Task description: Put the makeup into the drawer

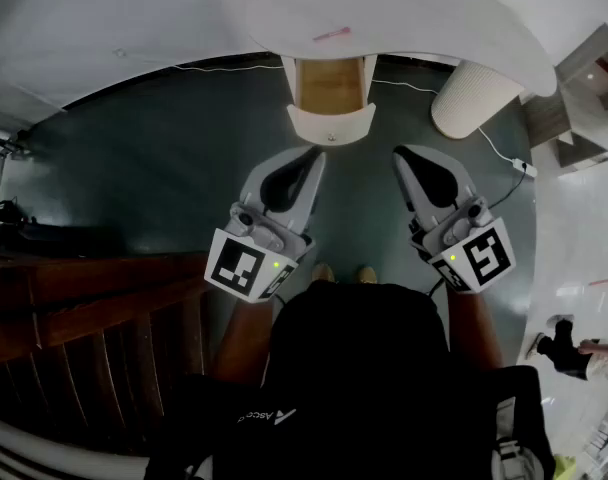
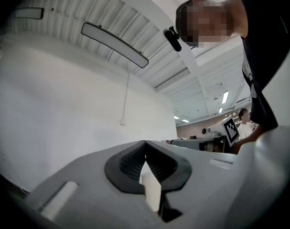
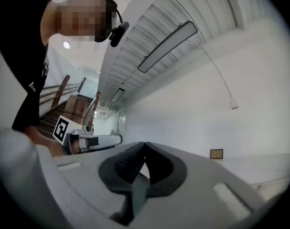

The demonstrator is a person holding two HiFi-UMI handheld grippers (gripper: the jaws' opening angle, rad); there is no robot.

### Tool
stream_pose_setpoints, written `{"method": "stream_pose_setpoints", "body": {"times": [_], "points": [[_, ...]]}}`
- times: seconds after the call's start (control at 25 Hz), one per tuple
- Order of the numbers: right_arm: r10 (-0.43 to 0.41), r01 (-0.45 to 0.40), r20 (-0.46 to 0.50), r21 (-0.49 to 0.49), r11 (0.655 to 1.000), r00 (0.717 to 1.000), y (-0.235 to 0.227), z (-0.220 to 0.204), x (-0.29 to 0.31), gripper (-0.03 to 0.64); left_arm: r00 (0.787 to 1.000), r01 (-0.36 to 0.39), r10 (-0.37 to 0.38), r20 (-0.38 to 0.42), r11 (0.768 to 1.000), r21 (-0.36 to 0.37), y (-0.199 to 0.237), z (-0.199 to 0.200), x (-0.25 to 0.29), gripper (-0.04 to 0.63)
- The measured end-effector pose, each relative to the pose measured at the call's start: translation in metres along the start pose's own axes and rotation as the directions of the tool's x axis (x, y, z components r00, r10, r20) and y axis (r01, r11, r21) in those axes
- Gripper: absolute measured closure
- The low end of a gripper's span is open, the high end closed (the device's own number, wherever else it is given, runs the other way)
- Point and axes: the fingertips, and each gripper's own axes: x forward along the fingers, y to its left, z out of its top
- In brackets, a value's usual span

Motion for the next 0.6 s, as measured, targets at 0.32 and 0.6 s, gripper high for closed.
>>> {"method": "stream_pose_setpoints", "body": {"times": [0.32, 0.6], "points": [[-0.026, 0.025, 0.028, 0.027, 0.999, 0.999, 0.004, -0.002, 0.018, 0.614, 1.000, -0.001, 0.001, 0.002, 1.000, -0.010, 0.025, -0.004, -0.009, 0.584], [-0.065, 0.065, 0.013, 0.029, 0.997, 0.998, 0.008, -0.010, 0.037, 0.614, 1.000, 0.025, -0.025, 0.003, 0.999, -0.023, 0.054, -0.009, -0.015, 0.584]]}}
